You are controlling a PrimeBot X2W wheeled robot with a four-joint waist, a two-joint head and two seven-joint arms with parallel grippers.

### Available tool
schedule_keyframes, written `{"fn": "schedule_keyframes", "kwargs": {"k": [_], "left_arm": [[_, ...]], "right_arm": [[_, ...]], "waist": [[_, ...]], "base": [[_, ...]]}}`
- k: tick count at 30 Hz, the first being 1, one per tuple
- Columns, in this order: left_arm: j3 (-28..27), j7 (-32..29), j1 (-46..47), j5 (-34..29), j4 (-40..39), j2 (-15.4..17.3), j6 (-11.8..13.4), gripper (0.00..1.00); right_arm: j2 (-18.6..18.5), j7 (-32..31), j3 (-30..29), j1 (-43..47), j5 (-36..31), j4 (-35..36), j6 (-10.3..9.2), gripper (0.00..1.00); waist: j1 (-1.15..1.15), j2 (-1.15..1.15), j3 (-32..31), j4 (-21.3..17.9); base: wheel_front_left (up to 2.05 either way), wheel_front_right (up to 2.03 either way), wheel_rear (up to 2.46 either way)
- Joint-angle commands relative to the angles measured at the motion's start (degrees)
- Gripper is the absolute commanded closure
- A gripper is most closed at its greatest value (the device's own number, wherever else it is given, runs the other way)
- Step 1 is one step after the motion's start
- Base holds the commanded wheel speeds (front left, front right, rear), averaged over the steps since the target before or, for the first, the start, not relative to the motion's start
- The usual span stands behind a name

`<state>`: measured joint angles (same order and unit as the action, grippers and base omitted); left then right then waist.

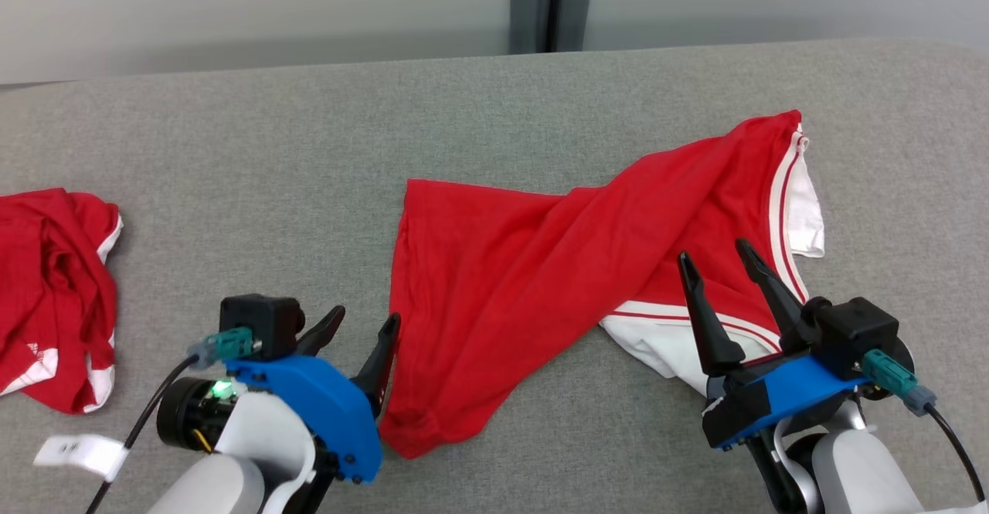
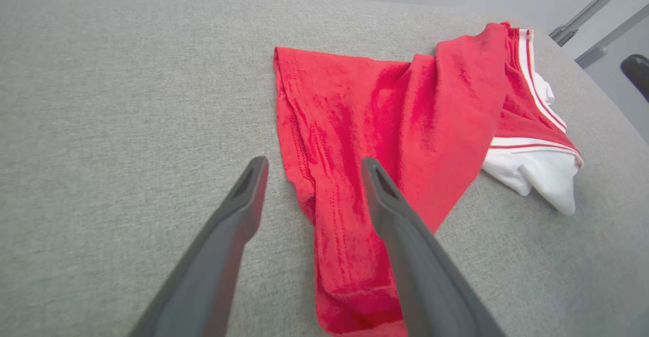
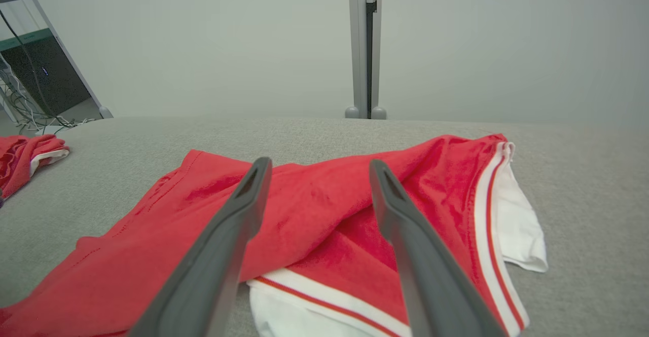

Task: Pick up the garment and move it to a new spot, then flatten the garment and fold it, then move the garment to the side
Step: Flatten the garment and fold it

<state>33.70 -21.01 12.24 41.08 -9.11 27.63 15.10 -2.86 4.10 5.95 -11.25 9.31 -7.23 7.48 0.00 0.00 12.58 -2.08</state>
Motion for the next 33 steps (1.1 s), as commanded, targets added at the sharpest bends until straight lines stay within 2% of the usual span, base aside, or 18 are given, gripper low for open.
{"fn": "schedule_keyframes", "kwargs": {"k": [1, 5, 9, 13, 21, 22, 23, 25, 29, 33], "left_arm": [[0.03, -0.18, 2.01, -0.19, 1.99, -0.77, -0.31, 0.00], [1.54, -2.55, 8.00, 0.16, 12.30, -4.47, -1.36, 0.00], [3.00, -4.80, 12.42, -1.08, 21.21, -6.24, -1.17, 0.00], [3.17, -5.36, 14.78, -0.99, 26.60, -7.77, -0.77, 0.00], [2.38, -4.01, 16.98, 1.34, 32.71, -10.86, -2.41, 0.00], [2.48, -3.99, 16.99, 1.30, 33.28, -11.00, -2.49, 0.52], [2.19, -2.82, 17.16, 1.01, 33.61, -11.10, -2.45, 0.98], [1.82, -1.06, 17.39, 0.64, 34.47, -11.35, -2.19, 1.00], [-0.68, 7.09, 19.09, -0.56, 35.52, -12.17, -1.29, 1.00], [-2.13, 14.22, 21.66, -1.91, 37.77, -12.41, -2.10, 1.00]], "right_arm": [[-0.05, 0.15, 0.13, -0.36, 0.28, -0.02, 0.03, 0.00], [-0.07, 0.35, 1.16, -1.50, 0.55, -0.21, 0.03, 0.00], [-0.04, 0.82, 1.88, -2.19, 1.04, -0.62, 0.03, 0.00], [-0.04, 1.37, 1.50, -2.38, 1.09, -0.99, 0.03, 0.00], [-0.05, 2.13, 1.43, -2.65, 1.41, -1.18, 0.03, 0.00], [-0.05, 2.06, 1.53, -2.74, 1.37, -1.09, 0.03, 0.00], [-0.05, 2.08, 1.61, -2.81, 1.23, -0.98, 0.03, 0.00], [-0.05, 2.09, 1.77, -2.83, 0.81, -0.71, 0.03, 0.00], [-0.06, 1.69, 1.91, -2.79, -0.01, -0.18, 0.03, 0.00], [-0.06, 1.26, 1.93, -3.02, -0.78, 0.24, 0.03, 0.00]], "waist": [[0.00, 0.00, 0.24, -0.24], [0.00, 0.00, 1.32, -1.91], [0.00, 0.00, 2.31, -3.79], [0.00, 0.00, 3.13, -4.81], [0.00, 0.00, 4.02, -5.73], [0.00, 0.00, 4.07, -5.75], [0.00, 0.00, 4.12, -5.73], [0.00, 0.00, 4.22, -5.58], [0.00, 0.00, 4.49, -5.24], [0.00, 0.00, 5.25, -5.17]], "base": [[0.00, 0.00, 0.00], [0.00, 0.00, 0.00], [0.00, 0.00, 0.00], [0.00, 0.00, 0.00], [0.00, 0.00, 0.00], [0.00, 0.00, 0.00], [0.00, 0.00, 0.00], [0.00, 0.00, 0.00], [0.00, 0.00, 0.00], [0.00, 0.00, 0.00]]}}
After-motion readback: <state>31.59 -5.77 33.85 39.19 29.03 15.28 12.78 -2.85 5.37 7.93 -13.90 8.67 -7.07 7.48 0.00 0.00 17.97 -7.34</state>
